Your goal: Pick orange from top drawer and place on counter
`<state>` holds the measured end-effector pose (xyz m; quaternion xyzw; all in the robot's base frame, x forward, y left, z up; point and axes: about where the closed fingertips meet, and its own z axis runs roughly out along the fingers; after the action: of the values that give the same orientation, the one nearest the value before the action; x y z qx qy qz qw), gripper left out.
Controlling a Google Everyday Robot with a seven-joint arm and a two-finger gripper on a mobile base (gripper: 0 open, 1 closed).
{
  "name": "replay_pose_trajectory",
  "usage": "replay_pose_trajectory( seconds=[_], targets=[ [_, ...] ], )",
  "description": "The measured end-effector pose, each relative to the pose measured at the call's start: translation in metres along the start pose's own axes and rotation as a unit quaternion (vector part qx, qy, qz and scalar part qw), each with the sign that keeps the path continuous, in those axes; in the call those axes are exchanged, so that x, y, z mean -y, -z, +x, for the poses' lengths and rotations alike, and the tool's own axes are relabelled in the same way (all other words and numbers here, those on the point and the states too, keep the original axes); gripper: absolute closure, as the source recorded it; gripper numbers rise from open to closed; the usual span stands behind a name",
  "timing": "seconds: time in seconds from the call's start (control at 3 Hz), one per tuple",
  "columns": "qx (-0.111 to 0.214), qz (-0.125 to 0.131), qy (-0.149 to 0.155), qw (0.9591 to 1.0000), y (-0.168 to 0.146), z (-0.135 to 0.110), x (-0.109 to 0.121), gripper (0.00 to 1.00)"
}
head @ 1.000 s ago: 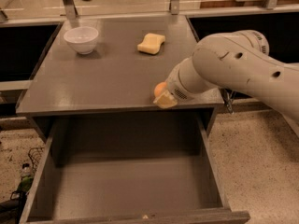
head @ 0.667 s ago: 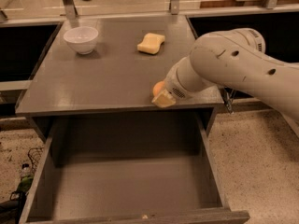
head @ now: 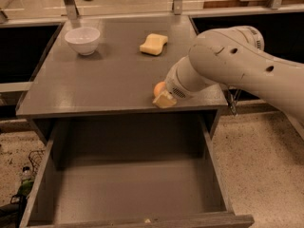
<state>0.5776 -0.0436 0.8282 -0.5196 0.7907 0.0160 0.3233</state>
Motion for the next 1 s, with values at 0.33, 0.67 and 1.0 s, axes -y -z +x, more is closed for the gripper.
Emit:
replay_pose_trajectory(
  seconds=[0.33, 0.67, 1.0],
  targets=[
    [0.000, 0.000, 0.000, 1.0000, 0.0000, 0.0000, 0.0000, 0.81],
    [0.000, 0.000, 0.000, 1.0000, 0.0000, 0.0000, 0.0000, 0.58],
    [0.000, 0.000, 0.000, 1.0000, 0.0000, 0.0000, 0.0000, 0.34]
  ],
)
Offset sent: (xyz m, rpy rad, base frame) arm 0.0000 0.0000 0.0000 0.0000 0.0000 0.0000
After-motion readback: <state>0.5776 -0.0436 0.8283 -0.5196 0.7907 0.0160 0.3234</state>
